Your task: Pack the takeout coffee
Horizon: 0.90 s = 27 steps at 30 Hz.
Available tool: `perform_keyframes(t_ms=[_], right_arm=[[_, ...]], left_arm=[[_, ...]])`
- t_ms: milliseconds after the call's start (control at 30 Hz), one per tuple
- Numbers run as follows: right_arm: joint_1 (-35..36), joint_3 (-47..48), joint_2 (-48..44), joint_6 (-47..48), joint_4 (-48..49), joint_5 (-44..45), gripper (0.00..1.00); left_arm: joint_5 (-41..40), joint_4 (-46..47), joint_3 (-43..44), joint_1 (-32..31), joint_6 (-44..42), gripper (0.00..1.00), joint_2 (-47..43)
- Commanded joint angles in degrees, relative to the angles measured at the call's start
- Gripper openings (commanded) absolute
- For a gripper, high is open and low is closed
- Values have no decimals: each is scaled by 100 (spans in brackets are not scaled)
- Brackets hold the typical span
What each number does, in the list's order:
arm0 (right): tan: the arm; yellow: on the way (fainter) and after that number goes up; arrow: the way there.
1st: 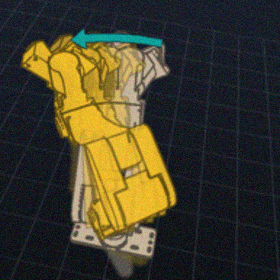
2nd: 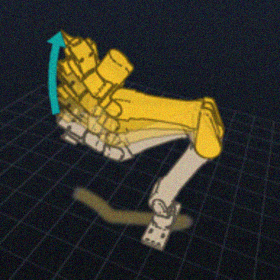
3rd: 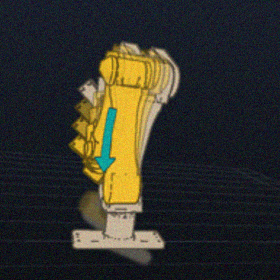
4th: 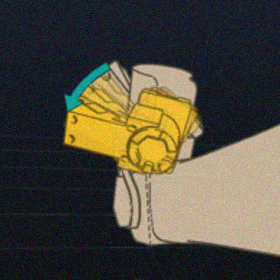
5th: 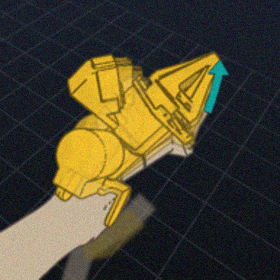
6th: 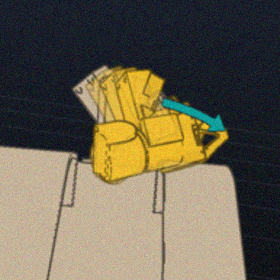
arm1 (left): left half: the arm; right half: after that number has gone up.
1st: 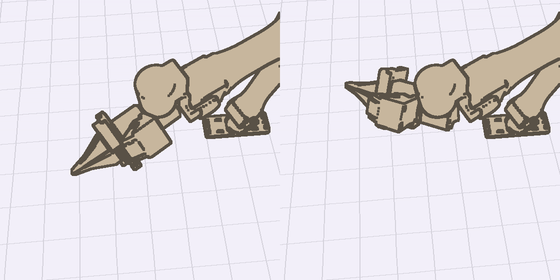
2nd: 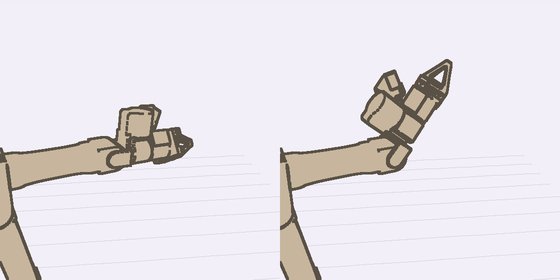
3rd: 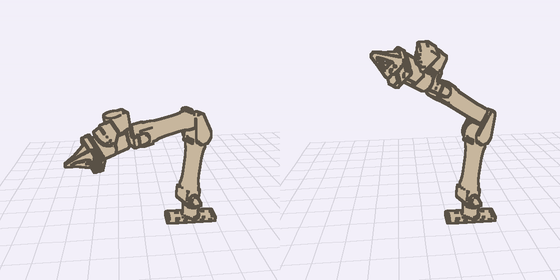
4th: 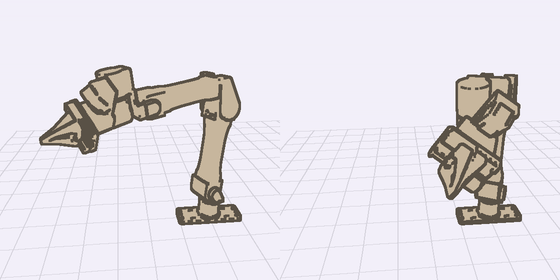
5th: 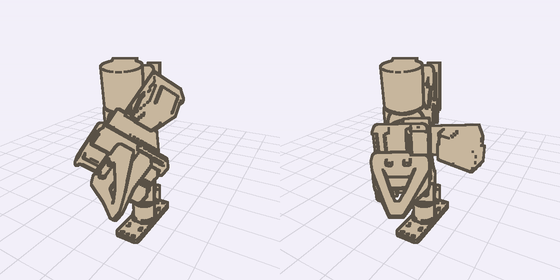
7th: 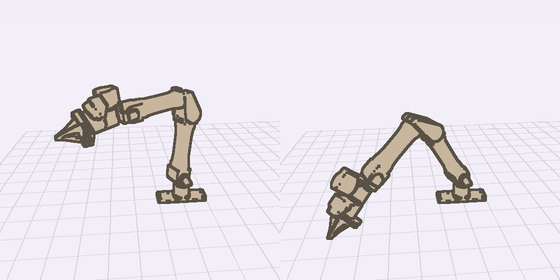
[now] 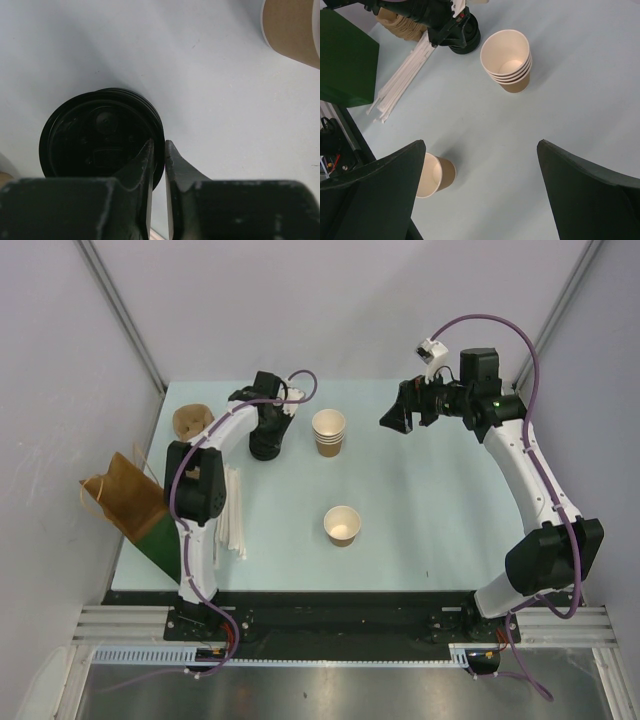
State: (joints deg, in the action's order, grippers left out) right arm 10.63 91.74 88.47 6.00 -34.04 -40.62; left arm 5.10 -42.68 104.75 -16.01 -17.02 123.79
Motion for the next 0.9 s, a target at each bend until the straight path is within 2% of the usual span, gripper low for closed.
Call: perform_keyframes(t_ms=[0,100,167,567,867], right_arm=[[-35,72,-14,-73,161,-121,100],[-35,72,-5,-90,161,-165,100],[-44,72,-14,-99,161,-192,100],[-44,80,-22,-125,170,-280,99],[-53,124,-5,-152,170,-306,100]], left_arm=[[61,-13,257,-25,-56,12,-179],[96,-30,257,-25,-21,3,-293],[87,-30,230,-25,-4,0,-355],[-501,514,-271,-192,-258,1,-874],[-905,576,-376,-297,-487,10,-909]])
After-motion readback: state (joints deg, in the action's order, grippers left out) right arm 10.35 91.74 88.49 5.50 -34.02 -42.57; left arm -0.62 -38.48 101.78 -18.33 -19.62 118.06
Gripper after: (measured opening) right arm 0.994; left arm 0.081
